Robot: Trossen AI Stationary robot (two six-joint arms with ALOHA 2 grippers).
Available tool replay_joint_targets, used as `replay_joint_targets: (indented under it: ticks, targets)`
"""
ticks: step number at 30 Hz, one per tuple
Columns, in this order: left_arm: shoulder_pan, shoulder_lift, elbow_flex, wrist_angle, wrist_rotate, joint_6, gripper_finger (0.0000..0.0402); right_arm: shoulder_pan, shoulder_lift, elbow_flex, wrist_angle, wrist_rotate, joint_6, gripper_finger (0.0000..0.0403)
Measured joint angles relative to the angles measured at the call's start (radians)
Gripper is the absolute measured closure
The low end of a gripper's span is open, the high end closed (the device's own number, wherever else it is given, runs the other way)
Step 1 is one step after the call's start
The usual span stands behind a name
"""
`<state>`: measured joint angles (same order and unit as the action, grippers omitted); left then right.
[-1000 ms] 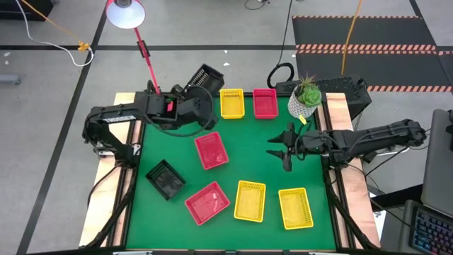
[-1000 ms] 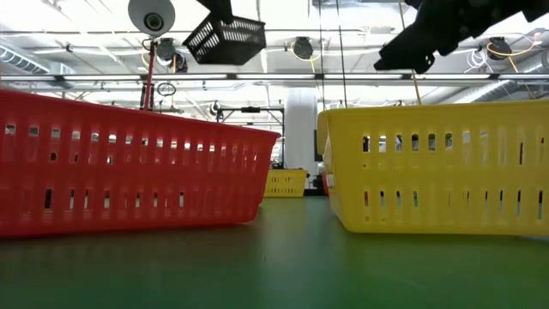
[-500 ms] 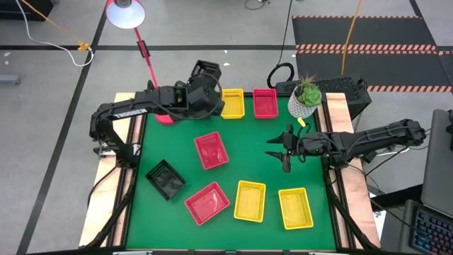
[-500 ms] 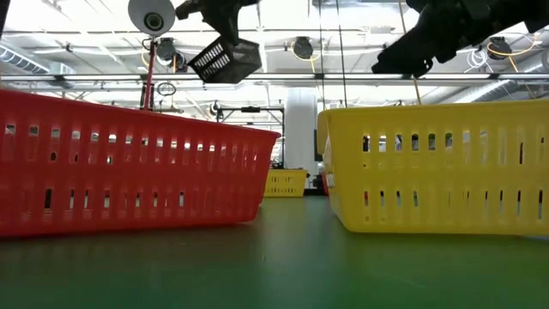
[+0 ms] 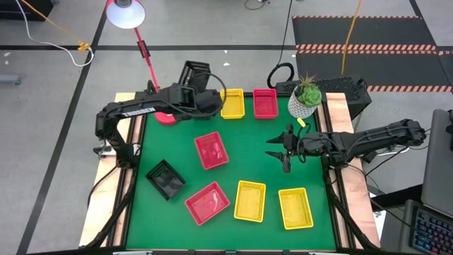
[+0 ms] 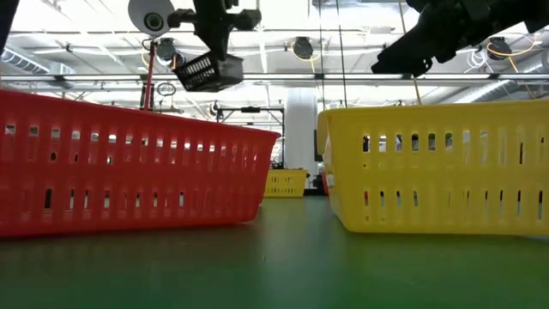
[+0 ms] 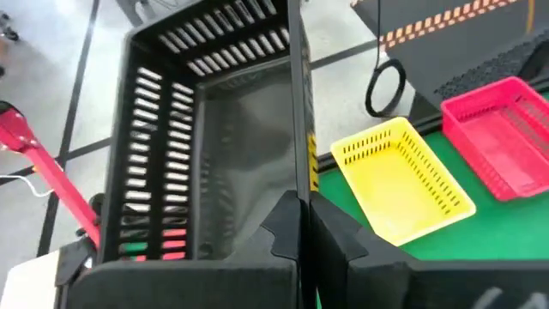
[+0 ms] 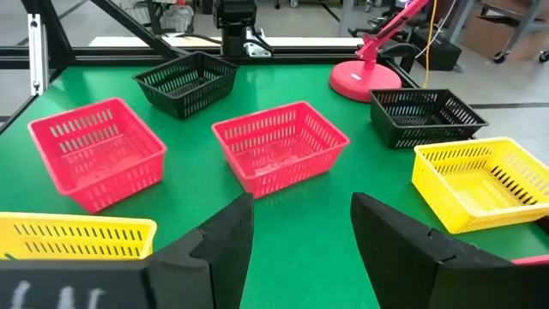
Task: Stack baskets by color
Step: Stack the bottom right black bin on the top black bin
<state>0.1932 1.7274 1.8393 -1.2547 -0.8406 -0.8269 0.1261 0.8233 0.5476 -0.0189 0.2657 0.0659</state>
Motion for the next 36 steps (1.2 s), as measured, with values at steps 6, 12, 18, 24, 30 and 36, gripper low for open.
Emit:
replay_joint_targets:
  ticks: [6,12,18,24,30,36]
  targets:
    - [0.015,0.044,-0.001,-0.035,-0.005,-0.032,0.039,0.0,0.0,0.0,0.003,0.0,0.0,0.0213]
    - [0.031,0.087,0.001,-0.013,-0.009,-0.041,0.0389,0.0,0.0,0.0,0.002,0.0,0.0,0.0213]
    - [0.053,0.132,0.001,-0.025,-0.007,-0.066,0.0388,0.0,0.0,0.0,0.0,0.0,0.0,0.0213]
    - [0.075,0.201,0.001,-0.02,0.003,-0.075,0.0388,0.0,0.0,0.0,0.0,0.0,-0.003,0.0213]
    - [0.113,0.27,0.0,-0.01,0.065,-0.085,0.0387,0.0,0.0,0.0,0.0,0.0,-0.003,0.0213]
    - [0.141,0.32,0.0,0.003,0.095,-0.085,0.0387,0.0,0.0,0.0,0.0,0.0,-0.004,0.0213]
